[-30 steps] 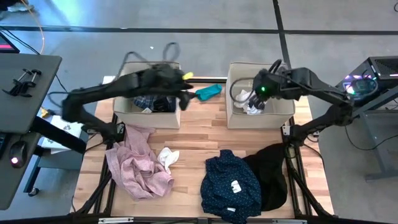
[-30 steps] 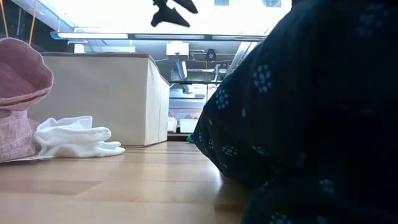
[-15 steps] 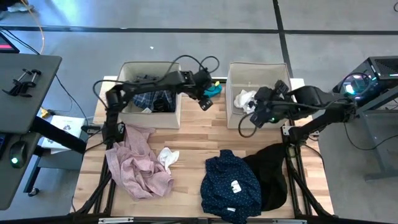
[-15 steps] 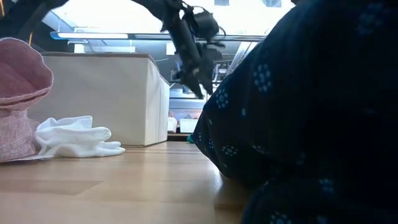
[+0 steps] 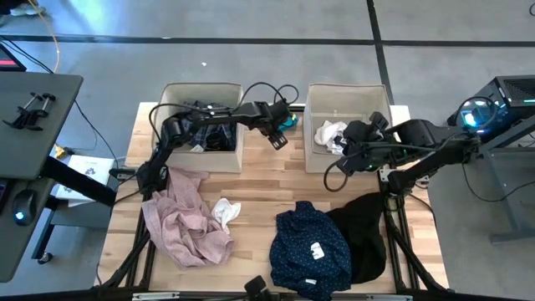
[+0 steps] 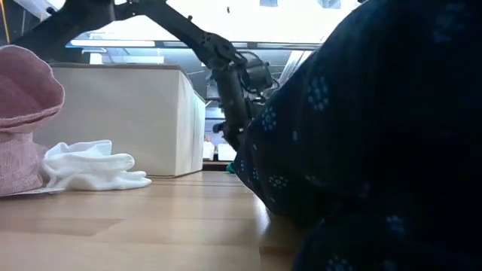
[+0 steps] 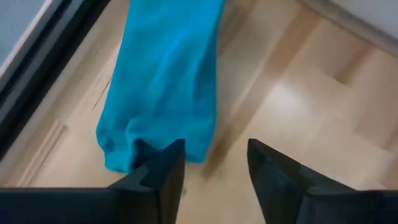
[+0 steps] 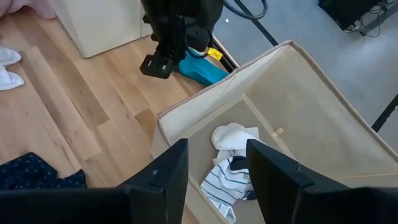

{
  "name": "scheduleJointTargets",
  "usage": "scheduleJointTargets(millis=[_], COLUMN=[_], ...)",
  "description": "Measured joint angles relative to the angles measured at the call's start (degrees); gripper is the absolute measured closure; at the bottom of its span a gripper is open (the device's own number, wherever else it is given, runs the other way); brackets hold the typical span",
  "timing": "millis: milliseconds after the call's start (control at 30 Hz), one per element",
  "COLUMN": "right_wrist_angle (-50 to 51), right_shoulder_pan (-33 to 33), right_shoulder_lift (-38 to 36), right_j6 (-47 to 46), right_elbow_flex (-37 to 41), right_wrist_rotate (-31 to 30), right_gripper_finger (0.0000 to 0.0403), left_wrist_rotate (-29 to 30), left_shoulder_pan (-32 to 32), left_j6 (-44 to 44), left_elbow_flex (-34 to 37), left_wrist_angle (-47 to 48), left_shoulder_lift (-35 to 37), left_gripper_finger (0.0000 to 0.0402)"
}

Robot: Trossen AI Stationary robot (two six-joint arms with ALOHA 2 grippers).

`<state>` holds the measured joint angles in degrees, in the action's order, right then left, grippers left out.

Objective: Sort clothes
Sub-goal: Put the blue sock into the right laundry organizer

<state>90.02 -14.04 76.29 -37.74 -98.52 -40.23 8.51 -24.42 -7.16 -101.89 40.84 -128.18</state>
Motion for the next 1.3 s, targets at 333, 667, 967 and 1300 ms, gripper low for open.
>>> scheduleJointTargets(millis=[333,667,967,1300], right_wrist_angle=[-0.03,-0.02,-0.02,-0.02], right_shoulder_pan=[-0.26,-0.26,-0.26,-0.26], right_shoulder_lift=[0.0,0.0,0.0,0.0], right_j6=[-2.58,-3.39,-3.34,-2.4], right_elbow_flex=[0.0,0.0,0.0,0.0], right_wrist_rotate=[0.22,0.04,-0.77,-3.02], right_gripper_finger=[0.0253,0.0253,0.0253,0.0253], left_wrist_rotate=[-2.69,-12.05,-10.31,-3.55], left_shoulder_pan=[-3.13,-2.57,6.7,3.34], left_j6=[-2.65,0.8,2.37,-6.2], left_elbow_flex=[-0.02,0.0,0.0,0.02], left_wrist_angle=[0.38,9.01,10.24,5.9], left_shoulder_lift=[-2.08,-0.04,6.81,4.58], left_gripper_finger=[0.0373,0.0401,0.0401,0.0319])
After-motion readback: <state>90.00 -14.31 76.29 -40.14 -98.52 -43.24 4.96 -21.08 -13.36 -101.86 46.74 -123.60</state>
